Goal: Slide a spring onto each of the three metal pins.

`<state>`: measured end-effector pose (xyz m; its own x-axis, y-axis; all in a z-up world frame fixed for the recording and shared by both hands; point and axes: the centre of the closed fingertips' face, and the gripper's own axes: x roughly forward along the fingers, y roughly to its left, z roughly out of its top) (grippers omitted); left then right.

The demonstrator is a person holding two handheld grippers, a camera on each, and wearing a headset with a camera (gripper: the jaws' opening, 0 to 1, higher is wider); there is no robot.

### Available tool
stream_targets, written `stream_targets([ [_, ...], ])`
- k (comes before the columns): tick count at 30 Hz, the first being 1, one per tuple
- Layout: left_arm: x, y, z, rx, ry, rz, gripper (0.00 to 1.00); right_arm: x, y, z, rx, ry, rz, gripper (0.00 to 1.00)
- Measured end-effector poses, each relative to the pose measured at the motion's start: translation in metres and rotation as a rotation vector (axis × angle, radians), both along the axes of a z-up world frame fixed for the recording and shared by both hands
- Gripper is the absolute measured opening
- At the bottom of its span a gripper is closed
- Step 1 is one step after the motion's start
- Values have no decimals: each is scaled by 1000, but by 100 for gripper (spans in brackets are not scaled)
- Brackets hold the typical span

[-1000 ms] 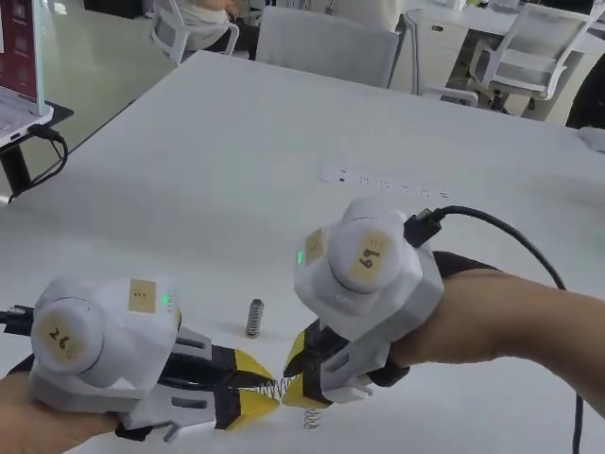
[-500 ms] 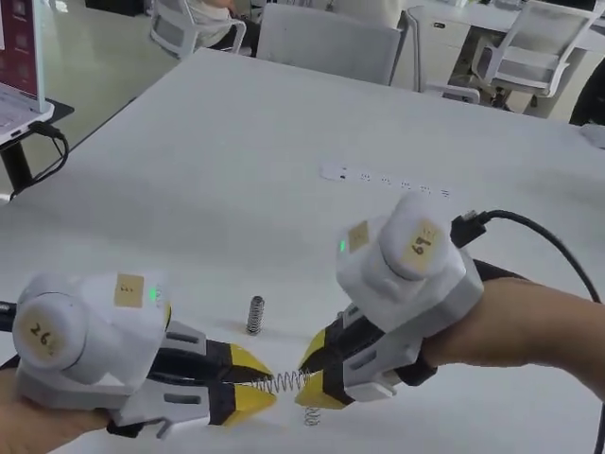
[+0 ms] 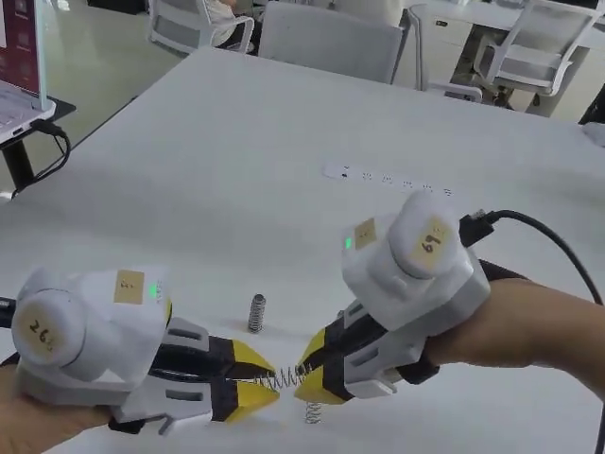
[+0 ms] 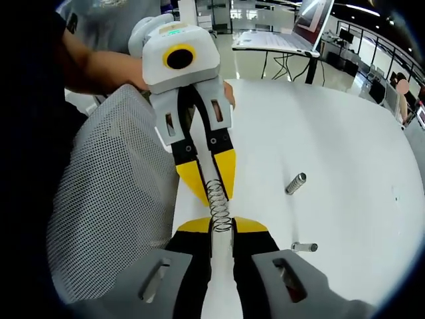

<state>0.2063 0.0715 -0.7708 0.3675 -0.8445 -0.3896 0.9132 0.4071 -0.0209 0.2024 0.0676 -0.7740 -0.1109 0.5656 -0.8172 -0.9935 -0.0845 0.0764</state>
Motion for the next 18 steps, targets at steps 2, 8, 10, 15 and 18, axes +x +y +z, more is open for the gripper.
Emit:
stream_targets([
  [2, 0, -1, 0, 0, 0, 0, 2, 0, 2, 4, 11, -1, -3, 8],
  [8, 0, -2, 0, -2, -2, -1, 2, -2, 7, 13, 15, -9, 4, 8],
  [10, 0, -2, 0, 0, -3, -2, 2, -2, 9, 14, 11, -13, 12, 8],
  [15, 0, -3, -2, 3, -1, 0, 2, -5, 14, 17, 4, -4, 24, 8],
  [18, 0, -5, -3, 3, -2, -2, 2, -7, 18, 20, 5, -1, 33, 8],
])
